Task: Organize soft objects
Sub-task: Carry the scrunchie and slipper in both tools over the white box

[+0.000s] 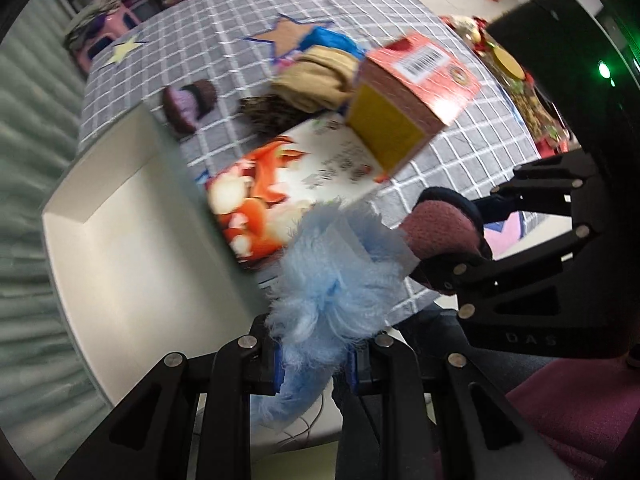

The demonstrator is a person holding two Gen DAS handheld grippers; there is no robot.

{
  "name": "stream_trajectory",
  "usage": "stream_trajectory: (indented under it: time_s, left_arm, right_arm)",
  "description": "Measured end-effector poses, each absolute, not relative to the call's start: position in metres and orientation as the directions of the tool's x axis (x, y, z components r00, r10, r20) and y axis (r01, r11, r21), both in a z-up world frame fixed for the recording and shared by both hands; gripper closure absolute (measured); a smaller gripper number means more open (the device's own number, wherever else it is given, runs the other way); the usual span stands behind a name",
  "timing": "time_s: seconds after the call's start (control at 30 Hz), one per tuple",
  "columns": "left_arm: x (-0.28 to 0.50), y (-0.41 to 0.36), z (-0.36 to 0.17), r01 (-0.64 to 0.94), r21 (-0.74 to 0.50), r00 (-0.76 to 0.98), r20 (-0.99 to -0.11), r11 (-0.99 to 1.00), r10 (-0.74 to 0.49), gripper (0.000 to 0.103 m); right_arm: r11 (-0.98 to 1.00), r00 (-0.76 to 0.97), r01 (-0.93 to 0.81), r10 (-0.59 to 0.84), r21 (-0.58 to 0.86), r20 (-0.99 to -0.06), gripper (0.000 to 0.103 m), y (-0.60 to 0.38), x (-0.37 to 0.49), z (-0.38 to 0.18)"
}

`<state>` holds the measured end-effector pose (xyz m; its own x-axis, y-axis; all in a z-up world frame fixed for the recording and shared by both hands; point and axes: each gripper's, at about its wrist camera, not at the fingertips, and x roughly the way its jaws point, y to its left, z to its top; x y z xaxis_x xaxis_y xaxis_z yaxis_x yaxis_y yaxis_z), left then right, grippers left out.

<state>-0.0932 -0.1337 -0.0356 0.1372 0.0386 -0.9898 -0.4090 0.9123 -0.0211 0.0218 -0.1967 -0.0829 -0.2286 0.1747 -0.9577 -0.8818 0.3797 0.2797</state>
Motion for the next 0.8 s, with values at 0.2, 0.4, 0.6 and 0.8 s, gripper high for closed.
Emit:
stream_trajectory:
  time_s: [0.2,0.4,0.6,0.8]
  left_arm:
    - [-0.121,-0.108,-0.028,-0.497,-0.015,0.159,-0.985,0.868,0.074,0.078]
    - [-0.15,-0.08,-0.028,-0.588,-0.007,0.161,-0.981,0.809,0.108,0.078]
    - [-0.179,-0.053,-0.031,-0.67,-0.001,0.15,-0.979,0.742,0.134,0.078]
    - [-0.205,-0.03,-0.036,-0.732,0.0,0.135,-0.98,0.681,0.144,0.078]
  right_arm:
    - [0.315,-0.225,-0.909,0.177,0.271,-0.958,0.054,-0.172,0.005,-0.072]
    - [0.235,-0.218,-0.937,0.181,0.257,-0.959,0.054,-0.142,-0.03,-0.066]
    - [0.169,-0.203,-0.958,0.175,0.232,-0.964,0.054,-0.118,-0.055,-0.057]
    - [0.112,-0.189,-0.971,0.167,0.209,-0.968,0.054,-0.097,-0.075,-0.053]
